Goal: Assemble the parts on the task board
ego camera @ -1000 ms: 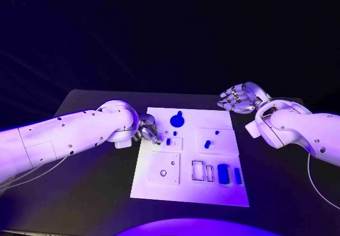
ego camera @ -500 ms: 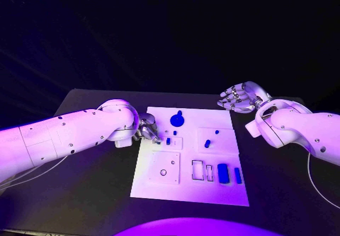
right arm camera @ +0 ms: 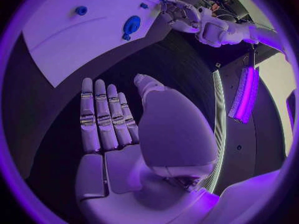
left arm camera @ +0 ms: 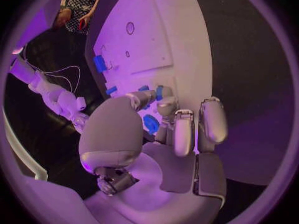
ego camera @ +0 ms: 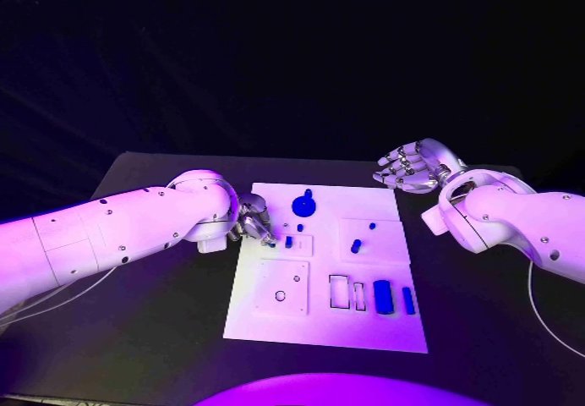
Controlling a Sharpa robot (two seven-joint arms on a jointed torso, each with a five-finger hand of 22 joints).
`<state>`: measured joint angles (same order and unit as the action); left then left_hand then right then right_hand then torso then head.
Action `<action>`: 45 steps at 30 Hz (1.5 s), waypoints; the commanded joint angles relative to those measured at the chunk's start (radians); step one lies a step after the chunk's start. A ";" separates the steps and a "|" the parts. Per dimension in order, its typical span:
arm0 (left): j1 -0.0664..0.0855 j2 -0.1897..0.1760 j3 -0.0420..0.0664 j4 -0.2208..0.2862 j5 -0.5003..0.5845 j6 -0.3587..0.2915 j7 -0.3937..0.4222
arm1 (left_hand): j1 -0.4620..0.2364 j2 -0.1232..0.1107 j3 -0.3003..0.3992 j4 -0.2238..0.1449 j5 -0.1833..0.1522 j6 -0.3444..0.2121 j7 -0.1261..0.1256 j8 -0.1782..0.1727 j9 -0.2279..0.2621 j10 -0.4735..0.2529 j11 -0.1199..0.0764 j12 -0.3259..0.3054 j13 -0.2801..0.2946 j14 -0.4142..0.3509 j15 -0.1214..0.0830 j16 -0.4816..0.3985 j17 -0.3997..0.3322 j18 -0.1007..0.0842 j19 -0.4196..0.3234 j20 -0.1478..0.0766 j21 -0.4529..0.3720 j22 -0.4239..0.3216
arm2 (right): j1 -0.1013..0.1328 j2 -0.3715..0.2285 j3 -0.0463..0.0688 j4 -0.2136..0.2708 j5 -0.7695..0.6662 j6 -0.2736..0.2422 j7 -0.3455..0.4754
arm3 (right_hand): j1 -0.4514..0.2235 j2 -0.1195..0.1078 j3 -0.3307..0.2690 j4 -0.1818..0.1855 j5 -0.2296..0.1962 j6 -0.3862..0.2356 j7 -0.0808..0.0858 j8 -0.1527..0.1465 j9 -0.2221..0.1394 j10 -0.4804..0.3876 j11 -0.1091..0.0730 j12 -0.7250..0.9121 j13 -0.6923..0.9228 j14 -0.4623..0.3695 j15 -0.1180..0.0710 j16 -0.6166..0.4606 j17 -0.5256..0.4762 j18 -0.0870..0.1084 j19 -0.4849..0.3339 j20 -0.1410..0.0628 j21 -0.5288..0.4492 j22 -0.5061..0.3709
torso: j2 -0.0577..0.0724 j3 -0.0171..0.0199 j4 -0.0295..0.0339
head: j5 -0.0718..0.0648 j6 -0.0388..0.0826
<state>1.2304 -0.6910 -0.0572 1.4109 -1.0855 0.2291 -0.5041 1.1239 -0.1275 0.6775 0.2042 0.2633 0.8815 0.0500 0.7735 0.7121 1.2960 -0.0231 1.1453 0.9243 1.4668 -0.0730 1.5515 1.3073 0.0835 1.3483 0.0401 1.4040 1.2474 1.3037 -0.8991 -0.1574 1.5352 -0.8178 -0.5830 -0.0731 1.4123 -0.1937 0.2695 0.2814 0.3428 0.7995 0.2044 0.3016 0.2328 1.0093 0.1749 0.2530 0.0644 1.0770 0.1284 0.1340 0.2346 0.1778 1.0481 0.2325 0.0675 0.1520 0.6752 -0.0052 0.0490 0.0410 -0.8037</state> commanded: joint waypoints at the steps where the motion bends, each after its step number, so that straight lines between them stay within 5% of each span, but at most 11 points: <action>1: -0.004 0.007 -0.004 0.001 0.013 0.005 0.001 | -0.013 -0.001 0.116 -0.119 -0.005 0.011 -0.004 0.005 -0.001 0.012 0.000 0.006 0.004 0.095 -0.001 0.004 0.232 -0.009 0.005 0.000 0.007 0.002 | 0.000 0.001 0.000 0.001 -0.005 0.012 0.009 | -0.003 -0.007 0.005 0.002 0.006 0.007 0.036 -0.003 -0.001 0.005 -0.001 -0.005 -0.001 0.004 -0.001 -0.003 -0.001 0.006 -0.006 0.002 0.000 -0.001 | -0.001 0.0002 0.0005 | 0.001 -0.001; 45: -0.004 0.014 -0.004 -0.009 0.000 0.018 -0.003 | -0.109 -0.049 -0.058 -0.021 -0.004 0.048 -0.018 -0.011 -0.024 0.029 -0.011 0.015 0.023 0.098 -0.010 0.008 0.241 -0.012 0.015 -0.009 0.010 0.013 | -0.001 0.003 0.000 -0.003 -0.005 0.012 0.011 | -0.005 -0.008 0.005 0.002 0.007 0.007 0.036 -0.004 -0.002 0.005 -0.001 -0.006 -0.001 0.005 -0.001 -0.005 -0.003 0.006 -0.006 0.002 0.000 -0.003 | -0.001 -0.0001 0.0002 | -0.002 -0.005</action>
<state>1.2296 -0.6790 -0.0587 1.4020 -1.0847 0.2295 -0.5063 1.0256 -0.1736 0.6249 0.1838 0.2635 0.9246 0.0284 0.7683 0.6889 1.3192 -0.0320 1.1561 0.9462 1.4666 -0.0732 1.5555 1.3073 0.0837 1.3561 0.0339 1.4079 1.2596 1.3036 -0.8964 -0.1574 1.5320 -0.8174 -0.5829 -0.0724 1.4123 -0.1937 0.2695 0.2814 0.3467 0.7995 0.2044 0.3016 0.2316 1.0092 0.1749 0.2531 0.0644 1.0770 0.1284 0.1340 0.2332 0.1778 1.0481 0.2325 0.0675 0.1502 0.6740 -0.0051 0.0489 0.0389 -0.8084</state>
